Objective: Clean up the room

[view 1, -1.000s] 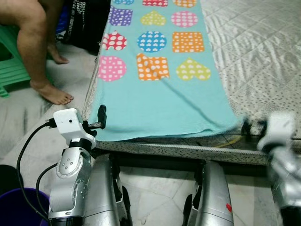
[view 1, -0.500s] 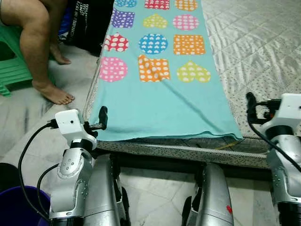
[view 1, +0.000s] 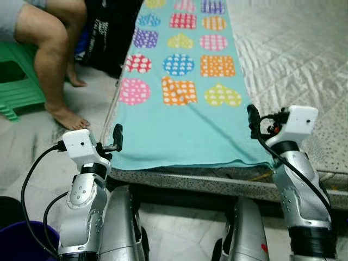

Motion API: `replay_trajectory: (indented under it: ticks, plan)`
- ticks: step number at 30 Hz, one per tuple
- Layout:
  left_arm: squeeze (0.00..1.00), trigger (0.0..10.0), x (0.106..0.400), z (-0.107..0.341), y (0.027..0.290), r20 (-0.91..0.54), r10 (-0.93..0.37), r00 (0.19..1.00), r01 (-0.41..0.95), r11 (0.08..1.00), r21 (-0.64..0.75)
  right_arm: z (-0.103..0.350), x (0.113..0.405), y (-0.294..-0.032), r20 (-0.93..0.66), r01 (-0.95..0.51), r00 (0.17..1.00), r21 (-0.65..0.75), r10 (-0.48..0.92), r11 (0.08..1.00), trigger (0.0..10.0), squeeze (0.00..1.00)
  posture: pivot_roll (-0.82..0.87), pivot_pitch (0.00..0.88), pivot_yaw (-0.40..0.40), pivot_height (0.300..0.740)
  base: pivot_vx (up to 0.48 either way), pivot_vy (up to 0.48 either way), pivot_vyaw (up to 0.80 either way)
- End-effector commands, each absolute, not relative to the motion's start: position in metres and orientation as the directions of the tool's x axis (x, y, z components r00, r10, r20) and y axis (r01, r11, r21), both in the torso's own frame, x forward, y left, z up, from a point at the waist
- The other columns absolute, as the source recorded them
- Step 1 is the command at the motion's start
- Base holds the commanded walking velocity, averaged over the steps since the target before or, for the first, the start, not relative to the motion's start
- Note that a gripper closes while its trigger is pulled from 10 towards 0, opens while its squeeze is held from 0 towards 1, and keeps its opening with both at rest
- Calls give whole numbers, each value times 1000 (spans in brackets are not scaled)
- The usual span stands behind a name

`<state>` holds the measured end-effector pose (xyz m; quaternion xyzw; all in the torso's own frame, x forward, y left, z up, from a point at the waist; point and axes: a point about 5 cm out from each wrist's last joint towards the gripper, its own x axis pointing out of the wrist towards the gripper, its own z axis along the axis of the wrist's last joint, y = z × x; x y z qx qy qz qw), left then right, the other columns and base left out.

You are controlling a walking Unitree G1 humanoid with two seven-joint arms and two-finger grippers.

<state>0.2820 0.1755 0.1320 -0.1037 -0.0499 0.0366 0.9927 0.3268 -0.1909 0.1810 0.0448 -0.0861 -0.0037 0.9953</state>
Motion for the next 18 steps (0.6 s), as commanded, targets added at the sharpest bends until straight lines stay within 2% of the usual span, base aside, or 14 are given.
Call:
replay_trajectory:
  ticks: [1,18]
  plan:
    - [0,10000,281,129,180,88,103,991,-84,977,-197,181,331,-187,178,-13,984,91,-4,996,10000,0,94,23,7,547,0,0,0]
    - [0,10000,285,132,180,119,106,987,-83,979,-186,188,346,-182,204,-54,978,53,42,997,10000,0,87,6,-10,644,0,0,0]
